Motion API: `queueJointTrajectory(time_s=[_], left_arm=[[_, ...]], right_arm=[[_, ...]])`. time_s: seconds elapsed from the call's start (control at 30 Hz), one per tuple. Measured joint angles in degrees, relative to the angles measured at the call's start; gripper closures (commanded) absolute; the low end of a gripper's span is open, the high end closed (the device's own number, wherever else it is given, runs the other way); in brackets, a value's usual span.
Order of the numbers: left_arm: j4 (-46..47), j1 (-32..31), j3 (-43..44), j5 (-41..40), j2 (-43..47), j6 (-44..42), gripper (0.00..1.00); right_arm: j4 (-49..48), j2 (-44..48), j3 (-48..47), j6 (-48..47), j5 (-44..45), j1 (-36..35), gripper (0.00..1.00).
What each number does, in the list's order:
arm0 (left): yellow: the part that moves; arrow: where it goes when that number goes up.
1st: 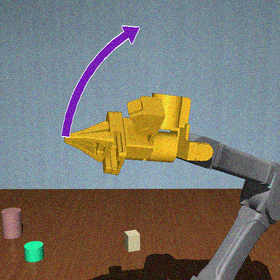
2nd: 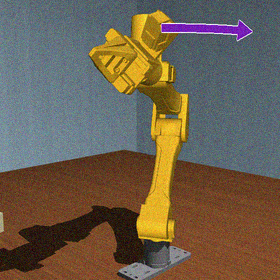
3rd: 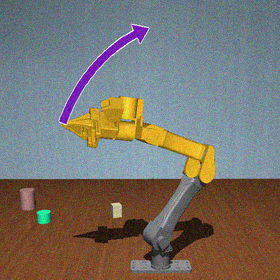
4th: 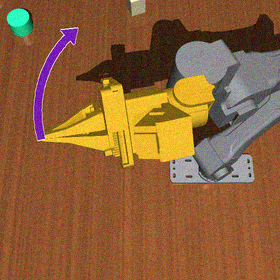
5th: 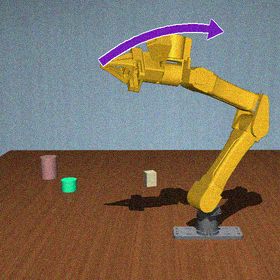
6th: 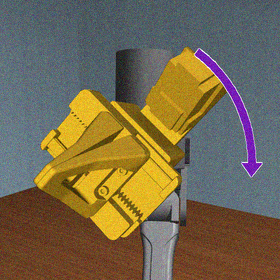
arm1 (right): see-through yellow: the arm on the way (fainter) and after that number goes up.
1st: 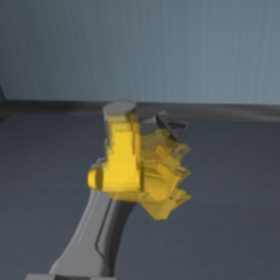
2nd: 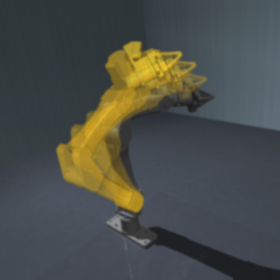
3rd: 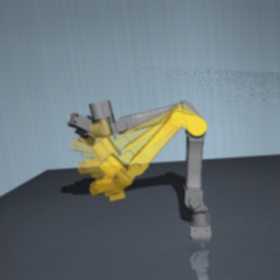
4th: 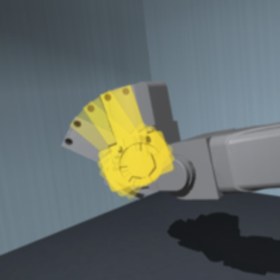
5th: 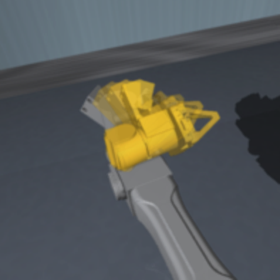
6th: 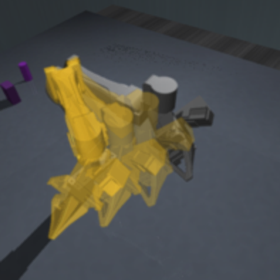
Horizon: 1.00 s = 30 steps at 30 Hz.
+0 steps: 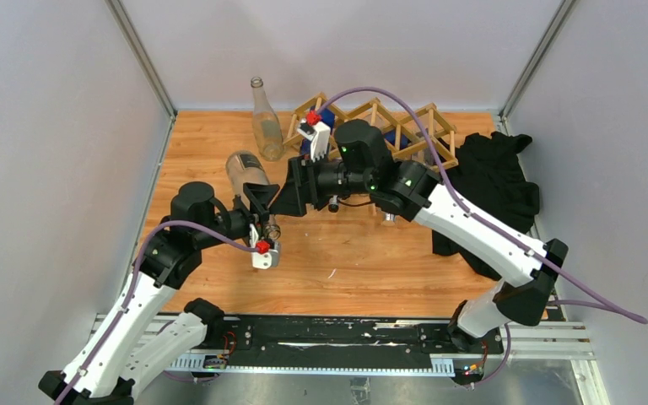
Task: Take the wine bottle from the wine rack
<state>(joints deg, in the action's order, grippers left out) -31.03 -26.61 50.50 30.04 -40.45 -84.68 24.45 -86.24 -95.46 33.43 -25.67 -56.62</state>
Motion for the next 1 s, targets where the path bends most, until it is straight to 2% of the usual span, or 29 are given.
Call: queueJointTrajectory(time_s=[0.23, 0.4, 0.73, 1.0], left_arm=[[-0.9, -0.2, -1.4, -2.3, -1.4, 3.5, 1.0], [-0.5, -0.2, -0.3, -6.5, -4.7, 9.2, 1.0], [-0.1, 5.4, 14.9, -14.3, -18.0, 32.3, 1.0], [0.5, 13.6, 25.3, -14.7, -26.3, 52.4, 1.0]], right_arm=[[-2.6, 3.1, 2.0, 0.2, 0.5, 1.7, 0.31], [-1.7, 5.7, 2.5, -0.1, 3.4, 3.9, 0.25], [0.7, 12.9, 4.7, -0.9, 11.8, 6.3, 0.1], [2.4, 13.9, 6.1, -1.7, 16.8, 7.5, 0.09]])
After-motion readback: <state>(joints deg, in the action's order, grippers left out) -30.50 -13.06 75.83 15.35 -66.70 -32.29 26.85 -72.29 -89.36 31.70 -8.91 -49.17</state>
